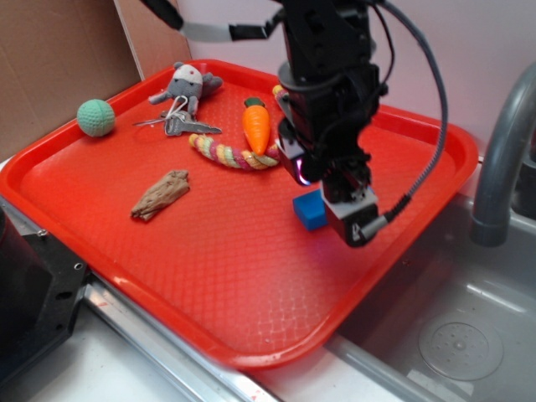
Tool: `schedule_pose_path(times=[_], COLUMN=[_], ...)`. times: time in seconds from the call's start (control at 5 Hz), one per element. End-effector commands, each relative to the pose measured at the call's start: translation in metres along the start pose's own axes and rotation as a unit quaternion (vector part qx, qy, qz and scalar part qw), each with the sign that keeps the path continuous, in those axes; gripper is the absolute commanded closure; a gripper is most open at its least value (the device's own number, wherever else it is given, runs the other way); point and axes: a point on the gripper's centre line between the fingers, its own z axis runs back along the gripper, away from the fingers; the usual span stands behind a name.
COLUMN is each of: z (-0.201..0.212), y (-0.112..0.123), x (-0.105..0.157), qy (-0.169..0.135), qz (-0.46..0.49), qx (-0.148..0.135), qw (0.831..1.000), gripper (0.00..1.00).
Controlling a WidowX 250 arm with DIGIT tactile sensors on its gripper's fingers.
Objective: Grab the blue block.
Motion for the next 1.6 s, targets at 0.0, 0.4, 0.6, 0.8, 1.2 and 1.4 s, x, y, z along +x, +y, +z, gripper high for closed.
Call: schedule_pose_path(times=[0.0, 0.4, 0.6, 0.8, 1.2, 1.4], z=[-0.006, 0.010, 0.025, 0.039, 0.068, 0.087], y=[0.021, 0.064, 0.068, 0.067, 0.020, 0.003], x=[0.008, 0.044, 0.059, 0.068, 0.028, -0.009], qy=[0.002, 0.003, -0.009, 0.005, 0.113, 0.108], qz=[0.006, 0.014, -0.076, -0.084, 0.163, 0.284], qx=[-0.015, -0.006, 0.013, 0.035, -0.018, -0.042], qw=[1.000, 1.000, 0.997, 0.996, 0.980, 0.952], gripper=[0.00, 0.00, 0.00, 0.00, 0.00, 0.00])
